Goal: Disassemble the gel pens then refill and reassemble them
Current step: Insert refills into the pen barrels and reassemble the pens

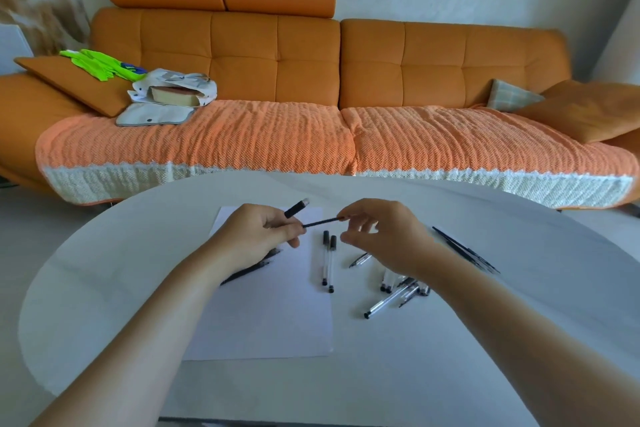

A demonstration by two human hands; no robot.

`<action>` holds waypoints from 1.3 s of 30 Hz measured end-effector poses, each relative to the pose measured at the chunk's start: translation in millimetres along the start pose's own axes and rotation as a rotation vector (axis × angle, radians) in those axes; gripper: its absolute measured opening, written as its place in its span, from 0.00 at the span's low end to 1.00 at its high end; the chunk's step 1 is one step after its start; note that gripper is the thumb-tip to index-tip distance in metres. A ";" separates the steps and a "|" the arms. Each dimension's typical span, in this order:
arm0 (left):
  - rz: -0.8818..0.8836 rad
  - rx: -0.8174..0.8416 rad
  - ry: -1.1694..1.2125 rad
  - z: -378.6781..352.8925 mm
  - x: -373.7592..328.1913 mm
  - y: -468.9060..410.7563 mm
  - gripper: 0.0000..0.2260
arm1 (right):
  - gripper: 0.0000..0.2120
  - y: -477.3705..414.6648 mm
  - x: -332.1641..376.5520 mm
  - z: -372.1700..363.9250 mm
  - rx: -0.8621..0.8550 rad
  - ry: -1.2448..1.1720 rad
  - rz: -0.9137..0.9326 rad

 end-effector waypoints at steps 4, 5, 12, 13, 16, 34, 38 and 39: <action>-0.050 -0.006 0.151 -25.1 -24.6 -11.1 0.07 | 0.07 7.1 -23.7 3.8 0.137 -0.512 -0.209; -0.059 0.009 0.169 -33.7 -31.4 -13.0 0.06 | 0.05 8.3 -27.4 3.7 0.146 -0.577 -0.222; -0.088 0.088 0.185 -75.6 -44.0 -26.3 0.07 | 0.04 6.3 -53.0 9.0 0.140 -0.832 -0.290; -0.096 0.079 0.203 -77.2 -45.5 -28.2 0.08 | 0.05 4.8 -56.0 11.0 0.132 -0.868 -0.307; -0.114 0.018 0.140 -74.0 -43.7 -34.4 0.10 | 0.05 0.1 -64.7 20.2 0.081 -1.001 -0.342; -0.163 0.177 0.178 -92.1 -37.8 -40.1 0.22 | 0.07 -9.6 -91.0 38.7 -0.015 -1.227 -0.376; -0.160 0.177 0.175 -92.1 -35.6 -40.4 0.22 | 0.07 -8.5 -88.0 37.5 -0.002 -1.206 -0.354; -0.157 0.174 0.178 -91.8 -35.3 -40.4 0.22 | 0.07 -8.2 -87.1 37.4 -0.001 -1.204 -0.347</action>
Point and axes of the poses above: each hand's wrist, its own y-axis away from the middle knuckle, its own z-axis out of the back of the hand, x = y × z, the point moved 8 cm from there along -y, towards the middle knuckle, and after that the axes turned 15 degrees about -z, right-handed, at the moved point
